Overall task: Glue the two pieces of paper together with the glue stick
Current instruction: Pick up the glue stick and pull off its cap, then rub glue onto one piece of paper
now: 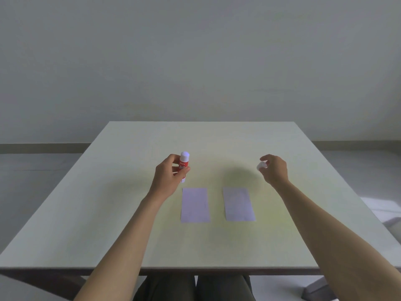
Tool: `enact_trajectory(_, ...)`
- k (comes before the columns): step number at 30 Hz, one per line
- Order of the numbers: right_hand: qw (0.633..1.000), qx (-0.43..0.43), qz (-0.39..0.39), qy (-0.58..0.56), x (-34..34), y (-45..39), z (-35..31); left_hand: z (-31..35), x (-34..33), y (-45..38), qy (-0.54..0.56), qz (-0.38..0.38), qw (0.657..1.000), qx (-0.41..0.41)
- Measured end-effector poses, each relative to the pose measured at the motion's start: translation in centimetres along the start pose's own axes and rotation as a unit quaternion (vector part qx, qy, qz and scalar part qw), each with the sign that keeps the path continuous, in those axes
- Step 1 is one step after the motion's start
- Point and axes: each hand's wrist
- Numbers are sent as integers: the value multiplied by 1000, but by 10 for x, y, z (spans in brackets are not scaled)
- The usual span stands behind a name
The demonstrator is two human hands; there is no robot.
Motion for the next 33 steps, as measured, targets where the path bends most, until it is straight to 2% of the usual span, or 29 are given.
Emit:
enact_trajectory(6,998,7,-10,67,-6,-3,16,-5,-1,0,5,12,1000,-1)
enact_trajectory(13,995,27,-19,89,-9,-3,17,-4,-1,2,-3,20,1000,-5)
enact_trajectory(17,990,28,-49,126,-1,1,10,5,-1,3,8,22,1000,-8)
enact_trajectory(19,991,46,-26,127,2,7,-4,10,-1,3,20,27,999,-1)
enact_trajectory(21,993,97,5,64,-2,18,-30,15,-4,2,49,33,998,18)
enact_trajectory(22,994,110,-7,0,-5,26,-46,18,-6,1,66,36,997,32)
enact_trajectory(24,977,99,-121,-147,-12,48,-79,23,-10,-1,101,46,992,58)
enact_trajectory(26,924,79,-273,-258,-21,71,-100,28,-13,-2,139,56,986,68)
enact_trajectory(28,884,67,-343,-310,-31,87,-108,32,-13,-1,164,56,983,63)
enact_trajectory(30,874,50,-329,-353,-39,95,-109,32,-9,0,155,34,986,52)
enact_trajectory(33,877,32,-263,-401,-43,94,-103,15,7,4,79,-73,994,19)
Point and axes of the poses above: each hand's wrist, its own y-axis away from the middle knuckle, its own x-axis out of the back of the hand, z = x × y, and after that the axes turned 1 degree about -y, right-handed
